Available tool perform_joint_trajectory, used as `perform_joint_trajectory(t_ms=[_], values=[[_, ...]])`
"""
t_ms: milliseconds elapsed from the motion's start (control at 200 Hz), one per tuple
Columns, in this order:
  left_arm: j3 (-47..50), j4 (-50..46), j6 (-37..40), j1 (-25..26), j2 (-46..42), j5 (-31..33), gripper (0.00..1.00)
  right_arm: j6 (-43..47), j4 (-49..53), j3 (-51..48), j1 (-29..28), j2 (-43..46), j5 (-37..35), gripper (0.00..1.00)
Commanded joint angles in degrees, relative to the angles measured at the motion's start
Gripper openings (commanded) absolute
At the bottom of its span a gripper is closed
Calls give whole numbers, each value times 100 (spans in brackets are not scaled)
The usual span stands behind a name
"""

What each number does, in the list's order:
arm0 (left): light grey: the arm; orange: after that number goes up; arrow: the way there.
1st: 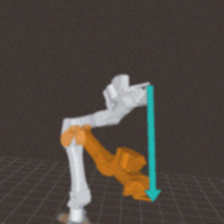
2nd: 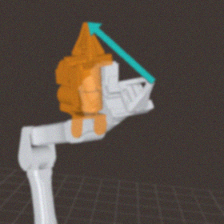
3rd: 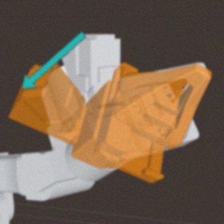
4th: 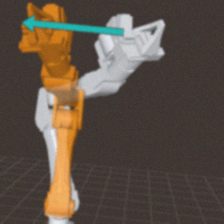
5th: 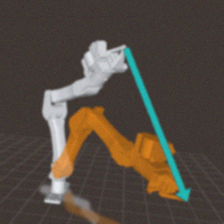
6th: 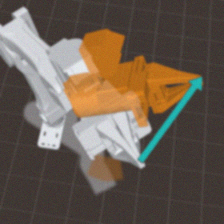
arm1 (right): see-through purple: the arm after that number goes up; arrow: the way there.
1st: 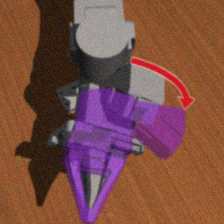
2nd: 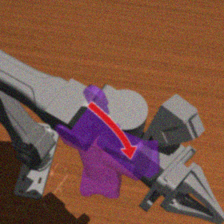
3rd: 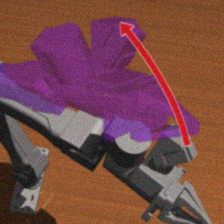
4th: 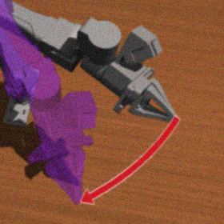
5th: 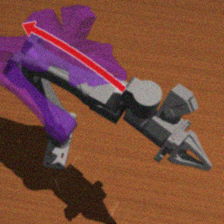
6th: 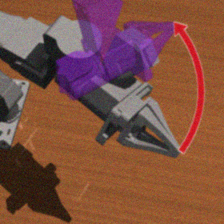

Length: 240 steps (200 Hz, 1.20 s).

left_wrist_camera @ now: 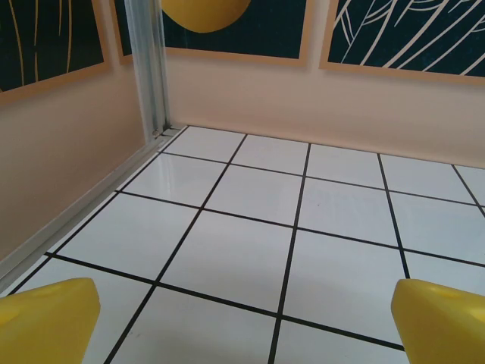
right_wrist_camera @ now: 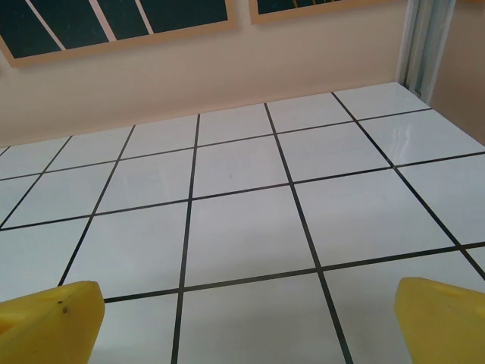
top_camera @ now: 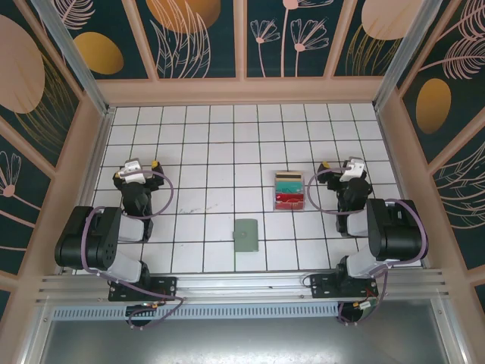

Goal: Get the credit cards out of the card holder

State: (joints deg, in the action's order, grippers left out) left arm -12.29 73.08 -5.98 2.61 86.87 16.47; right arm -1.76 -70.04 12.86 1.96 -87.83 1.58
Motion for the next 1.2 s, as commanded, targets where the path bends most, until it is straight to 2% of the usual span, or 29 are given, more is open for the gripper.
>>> perform_joint_trajectory(t_ms=[0, 731, 776, 906, 1056, 1096, 1196], values=[[-27, 196, 79, -40, 24, -83, 99, 78, -45, 103, 50, -34, 96, 99], [-89, 11, 53, -42, -105, -52, 99, 51, -27, 106, 51, 5, 21, 99], [-301, -582, -4, -44, -380, 133, 99, -4, 196, 154, 42, 130, -127, 99], [-1687, -3559, -313, -42, -1028, 679, 99, -183, 1942, 678, 42, 1010, -556, 99], [-3376, -6455, -1473, -42, -1154, 984, 99, -827, 2818, 845, 48, 1960, -754, 99], [-3752, -7034, -1713, -41, -1128, 904, 99, -1148, 3125, 948, 56, 2199, -774, 99], [-4220, -7861, -2106, -42, -1188, 225, 99, -2235, 4479, 1485, 93, 2662, -1163, 99]])
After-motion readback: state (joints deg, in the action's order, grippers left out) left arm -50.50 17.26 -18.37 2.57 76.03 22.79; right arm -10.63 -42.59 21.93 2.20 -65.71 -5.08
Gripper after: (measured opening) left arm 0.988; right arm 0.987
